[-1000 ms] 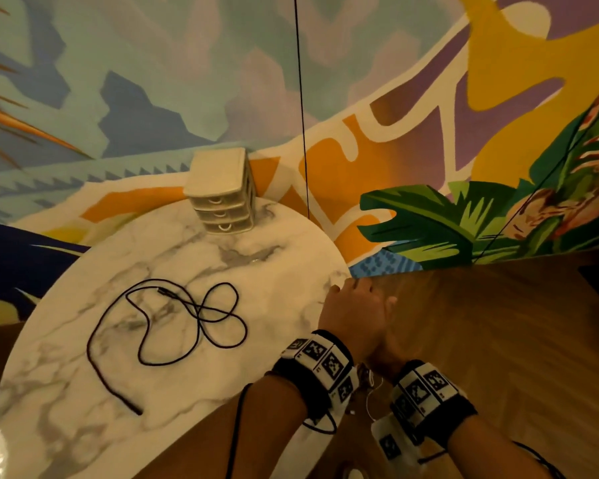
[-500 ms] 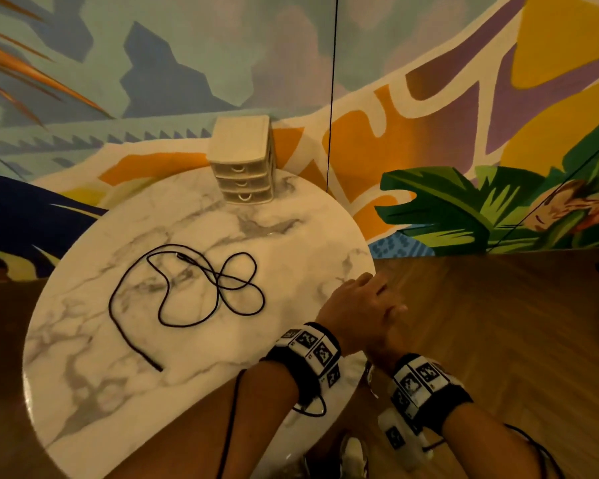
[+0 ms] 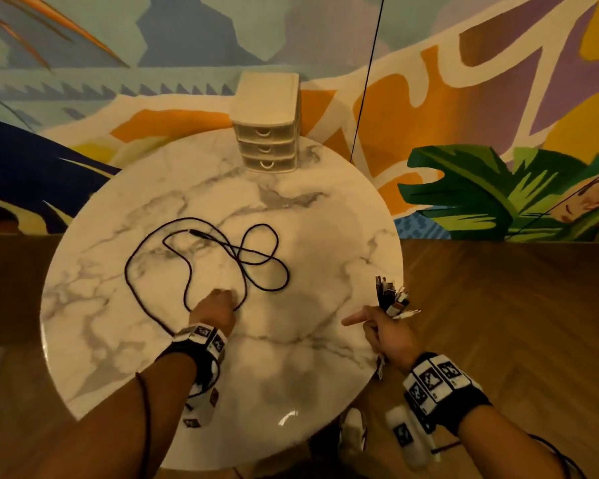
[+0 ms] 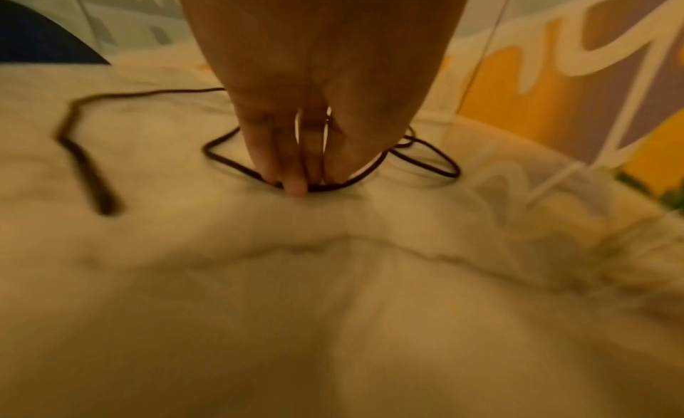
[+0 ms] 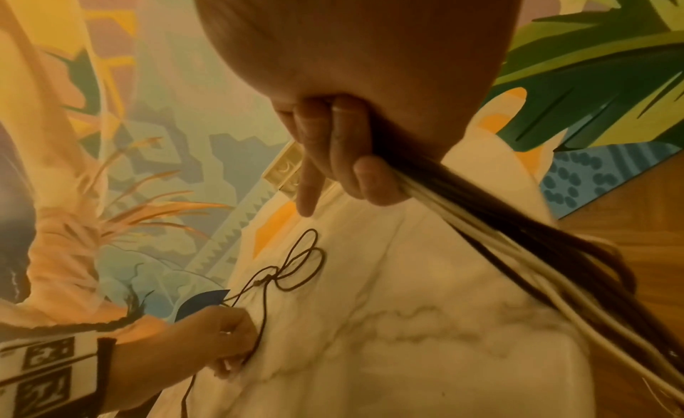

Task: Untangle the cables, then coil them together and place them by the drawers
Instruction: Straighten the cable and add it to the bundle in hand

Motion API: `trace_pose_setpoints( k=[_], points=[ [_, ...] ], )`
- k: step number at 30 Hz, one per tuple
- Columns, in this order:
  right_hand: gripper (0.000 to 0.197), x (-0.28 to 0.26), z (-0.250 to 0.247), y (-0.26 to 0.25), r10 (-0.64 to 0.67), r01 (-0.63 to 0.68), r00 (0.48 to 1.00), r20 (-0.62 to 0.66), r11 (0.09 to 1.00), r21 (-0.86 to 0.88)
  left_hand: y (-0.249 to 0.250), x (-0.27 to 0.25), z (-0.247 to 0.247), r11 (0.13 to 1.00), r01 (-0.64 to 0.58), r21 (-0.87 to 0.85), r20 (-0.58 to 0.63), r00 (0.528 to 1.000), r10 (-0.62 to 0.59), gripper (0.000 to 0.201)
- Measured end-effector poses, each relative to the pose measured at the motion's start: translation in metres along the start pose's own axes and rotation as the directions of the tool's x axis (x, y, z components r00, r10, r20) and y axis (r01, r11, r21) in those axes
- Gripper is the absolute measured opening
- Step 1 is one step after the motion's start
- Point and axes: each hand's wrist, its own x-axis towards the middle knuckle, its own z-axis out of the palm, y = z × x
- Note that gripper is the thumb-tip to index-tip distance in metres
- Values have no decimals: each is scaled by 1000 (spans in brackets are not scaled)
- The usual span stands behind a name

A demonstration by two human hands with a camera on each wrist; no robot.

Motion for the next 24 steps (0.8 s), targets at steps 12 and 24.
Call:
trace_pose_setpoints(
  k=[12, 24],
  points=[
    [46, 11, 23, -2, -58, 59, 998, -9, 991, 122, -61, -35, -17, 927, -350, 133, 62, 937, 345, 31],
    [38, 2, 25, -3, -94, 92, 995, 43, 994, 57, -83, -53, -9, 941, -314, 123, 128, 946, 299, 36]
  ],
)
